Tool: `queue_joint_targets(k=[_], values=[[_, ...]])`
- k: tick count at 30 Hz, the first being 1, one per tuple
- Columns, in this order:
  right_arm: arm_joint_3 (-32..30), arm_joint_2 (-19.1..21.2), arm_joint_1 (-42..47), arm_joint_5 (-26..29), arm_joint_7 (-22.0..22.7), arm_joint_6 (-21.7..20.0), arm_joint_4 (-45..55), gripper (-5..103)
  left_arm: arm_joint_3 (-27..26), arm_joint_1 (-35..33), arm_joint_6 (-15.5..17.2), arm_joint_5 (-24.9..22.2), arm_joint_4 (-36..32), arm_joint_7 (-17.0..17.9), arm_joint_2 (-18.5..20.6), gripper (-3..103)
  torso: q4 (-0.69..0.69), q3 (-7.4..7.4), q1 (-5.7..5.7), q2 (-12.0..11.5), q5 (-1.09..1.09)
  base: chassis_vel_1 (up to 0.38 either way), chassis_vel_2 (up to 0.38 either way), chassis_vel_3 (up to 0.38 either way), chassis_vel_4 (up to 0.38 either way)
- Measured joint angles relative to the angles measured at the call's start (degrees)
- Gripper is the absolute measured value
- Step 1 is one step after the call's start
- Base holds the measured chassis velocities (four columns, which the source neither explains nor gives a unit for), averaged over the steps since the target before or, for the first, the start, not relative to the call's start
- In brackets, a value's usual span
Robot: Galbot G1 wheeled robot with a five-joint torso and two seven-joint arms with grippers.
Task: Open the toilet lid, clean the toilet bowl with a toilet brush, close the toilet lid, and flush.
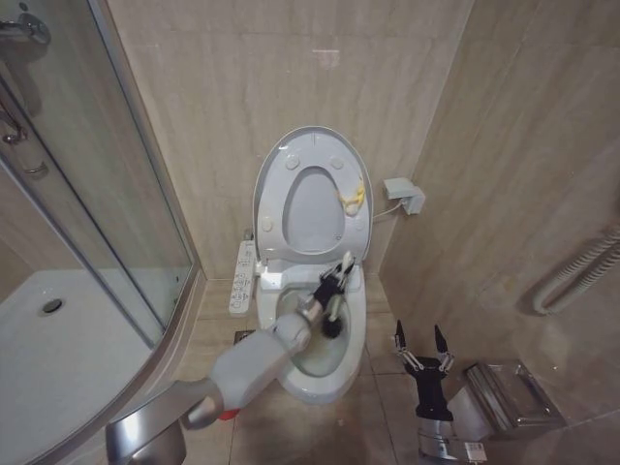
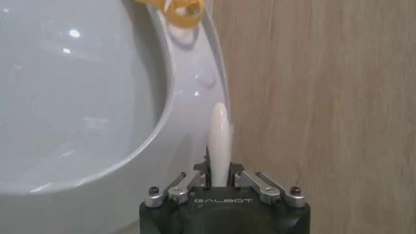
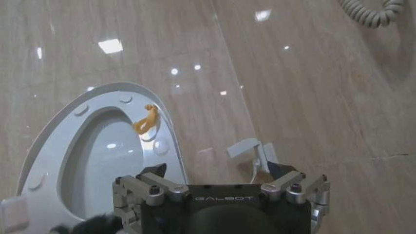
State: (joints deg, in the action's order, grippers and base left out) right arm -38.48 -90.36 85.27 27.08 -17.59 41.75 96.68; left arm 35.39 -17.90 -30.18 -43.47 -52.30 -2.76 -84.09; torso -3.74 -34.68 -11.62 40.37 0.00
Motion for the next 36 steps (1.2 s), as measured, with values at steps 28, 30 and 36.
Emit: queue_joint_targets(k=[28,30,36], values=[[-0.4,-0.9,0.4,-1.0,0.1,0.1,0.5,100,0.0,-2.3,-0.2,0.4,-0.5,-0.3,1.7,19,0.05,-0.01,0.00,0.0,0.00,0.000,0.000,0.000,0.000],[-0.6,-1.0,0.6,-1.0,0.1,0.1,0.6,100,0.0,-1.9,-0.1,0.1,-1.9,-0.3,1.2,19,0.04,0.00,0.00,0.0,0.00,0.000,0.000,0.000,0.000],[-0.5,-1.2,1.0,-1.0,0.2,0.2,1.2,100,0.0,-3.2,-0.4,1.7,1.2,-0.4,1.7,19,0.08,-0.01,0.00,0.0,0.00,0.000,0.000,0.000,0.000]])
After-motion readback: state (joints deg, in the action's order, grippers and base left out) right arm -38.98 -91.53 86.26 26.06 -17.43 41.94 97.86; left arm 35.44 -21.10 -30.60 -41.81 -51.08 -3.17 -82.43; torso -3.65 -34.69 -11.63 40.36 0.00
